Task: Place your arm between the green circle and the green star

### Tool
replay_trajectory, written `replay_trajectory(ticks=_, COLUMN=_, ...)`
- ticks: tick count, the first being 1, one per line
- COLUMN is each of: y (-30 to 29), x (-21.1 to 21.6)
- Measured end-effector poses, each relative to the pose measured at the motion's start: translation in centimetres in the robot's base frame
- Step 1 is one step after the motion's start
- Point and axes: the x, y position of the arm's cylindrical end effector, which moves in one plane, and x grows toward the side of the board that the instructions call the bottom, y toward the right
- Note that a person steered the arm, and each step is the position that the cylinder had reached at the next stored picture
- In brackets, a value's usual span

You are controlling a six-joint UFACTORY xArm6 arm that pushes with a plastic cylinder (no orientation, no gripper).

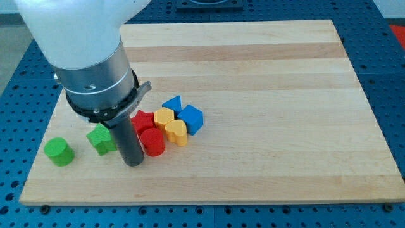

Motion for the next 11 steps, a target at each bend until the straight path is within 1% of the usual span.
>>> replay_trajectory(ticks=1, y=-0.1, x=0.4)
replay_trajectory(ticks=2, y=-3.0, x=3.7)
replay_trajectory(ticks=3, y=-8.4, x=5.5)
replay_trajectory(ticks=4, y=-10.0, x=5.3)
replay_trajectory(ticks=6, y=-8.8, x=3.0)
replay_trajectory(ticks=9, y=-8.8, x=-1.0)
replay_trajectory(ticks=10, y=-8.2, x=-0.9)
replay_trajectory(ticks=11, y=-5.8, x=-0.2)
